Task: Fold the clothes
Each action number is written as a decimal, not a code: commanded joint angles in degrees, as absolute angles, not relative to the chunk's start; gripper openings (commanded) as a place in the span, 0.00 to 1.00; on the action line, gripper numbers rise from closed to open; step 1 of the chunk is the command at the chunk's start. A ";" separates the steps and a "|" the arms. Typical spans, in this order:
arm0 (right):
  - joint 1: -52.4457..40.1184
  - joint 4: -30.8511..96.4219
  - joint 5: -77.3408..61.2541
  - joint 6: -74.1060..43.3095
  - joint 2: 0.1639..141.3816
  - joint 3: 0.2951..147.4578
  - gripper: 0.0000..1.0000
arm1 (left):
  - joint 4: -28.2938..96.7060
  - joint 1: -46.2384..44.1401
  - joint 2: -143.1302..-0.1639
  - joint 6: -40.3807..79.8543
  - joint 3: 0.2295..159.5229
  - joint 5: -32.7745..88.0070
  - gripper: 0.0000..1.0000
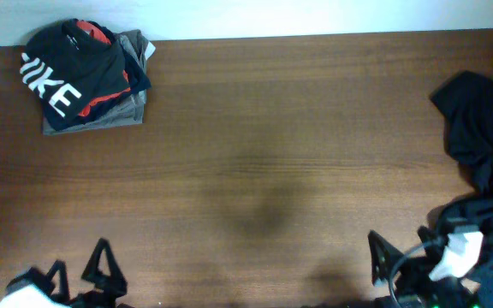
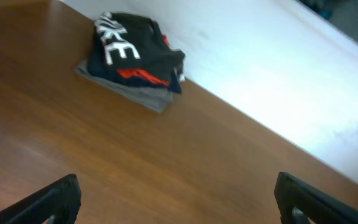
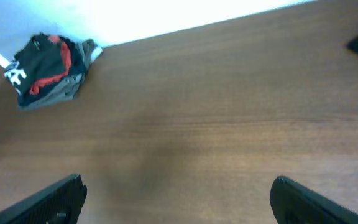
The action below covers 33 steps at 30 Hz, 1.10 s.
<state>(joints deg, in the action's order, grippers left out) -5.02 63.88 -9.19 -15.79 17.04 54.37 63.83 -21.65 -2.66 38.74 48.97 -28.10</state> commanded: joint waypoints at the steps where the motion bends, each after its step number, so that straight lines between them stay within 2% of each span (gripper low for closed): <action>1: -4.84 60.20 -8.38 -20.58 16.80 50.37 0.99 | 65.69 -20.29 -0.82 40.34 49.01 -34.11 0.99; 9: -4.84 52.40 -8.29 -21.52 16.82 46.28 0.99 | 66.67 -18.52 -0.82 40.32 48.99 -34.76 0.99; 14: -4.84 52.03 -3.60 -21.50 16.82 46.28 0.99 | 66.72 -18.52 -0.82 40.32 48.99 -34.74 0.99; 33: -4.84 53.36 -3.62 -21.52 16.82 46.28 0.99 | 66.74 -18.52 -0.82 40.32 48.99 -34.74 0.99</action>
